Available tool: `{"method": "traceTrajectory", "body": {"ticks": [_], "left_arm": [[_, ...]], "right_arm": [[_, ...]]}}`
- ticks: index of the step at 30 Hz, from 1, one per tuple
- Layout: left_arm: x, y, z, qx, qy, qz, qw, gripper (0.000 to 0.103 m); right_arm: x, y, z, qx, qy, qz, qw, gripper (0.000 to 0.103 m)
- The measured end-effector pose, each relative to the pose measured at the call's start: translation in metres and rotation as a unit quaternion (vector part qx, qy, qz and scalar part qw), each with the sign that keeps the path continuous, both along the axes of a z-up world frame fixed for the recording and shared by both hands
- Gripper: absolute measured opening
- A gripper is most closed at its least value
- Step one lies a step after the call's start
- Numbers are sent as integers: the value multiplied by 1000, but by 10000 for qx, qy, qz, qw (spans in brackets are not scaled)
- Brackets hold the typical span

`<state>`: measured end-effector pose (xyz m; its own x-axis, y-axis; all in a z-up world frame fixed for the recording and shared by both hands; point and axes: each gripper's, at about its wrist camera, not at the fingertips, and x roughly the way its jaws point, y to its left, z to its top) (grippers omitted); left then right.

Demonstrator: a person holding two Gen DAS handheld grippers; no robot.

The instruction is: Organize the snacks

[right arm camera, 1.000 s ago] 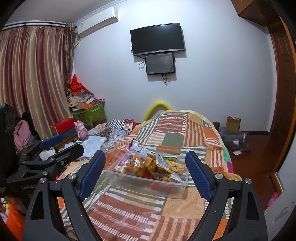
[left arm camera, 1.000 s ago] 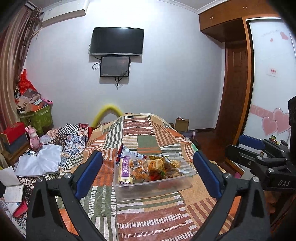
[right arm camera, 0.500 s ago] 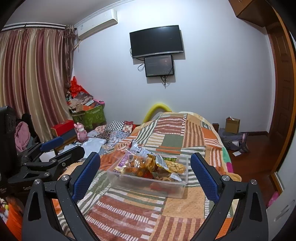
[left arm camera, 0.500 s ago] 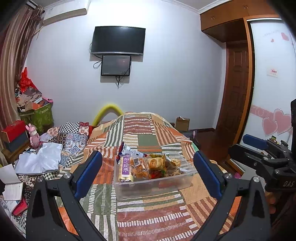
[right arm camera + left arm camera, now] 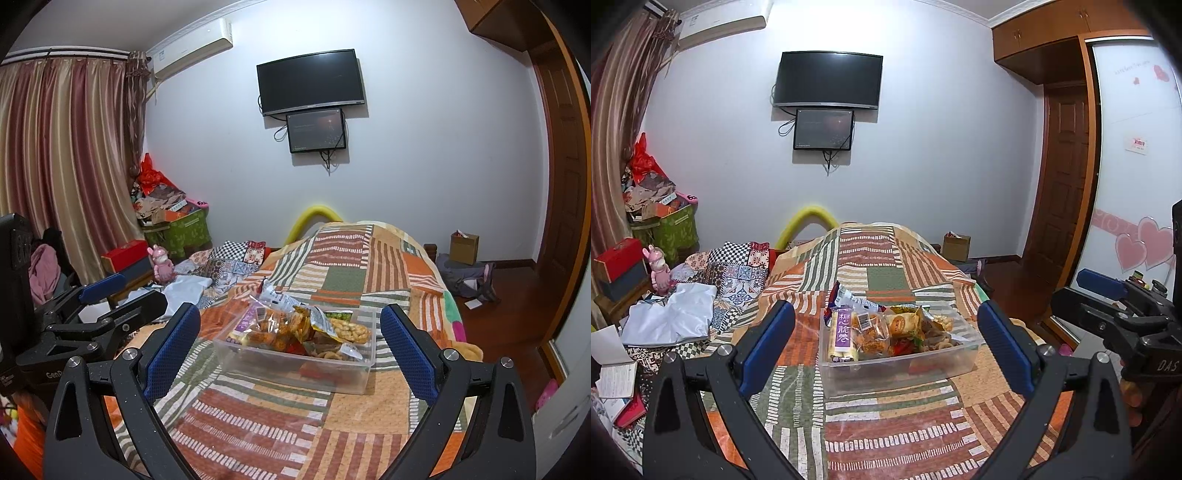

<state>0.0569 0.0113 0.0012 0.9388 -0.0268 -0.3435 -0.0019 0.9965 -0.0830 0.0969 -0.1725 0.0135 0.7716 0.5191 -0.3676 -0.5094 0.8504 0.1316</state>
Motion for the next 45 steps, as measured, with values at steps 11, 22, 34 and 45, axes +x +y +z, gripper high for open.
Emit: {"method": "traceTrajectory", "body": {"ticks": [11, 22, 34, 45], "left_arm": [[-2, 0, -2, 6, -18, -1, 10000, 100], [-2, -4, 2, 43, -80, -48, 9999, 100], [-2, -7, 3, 60, -88, -99, 9999, 100], [-2, -8, 2, 30, -103, -74, 9999, 100]], "right_arm": [[0, -2, 0, 16, -18, -12, 10000, 98], [0, -5, 1, 37, -35, -33, 10000, 98], [1, -5, 1, 39, -44, -38, 10000, 98], [0, -6, 1, 41, -39, -40, 10000, 98]]}}
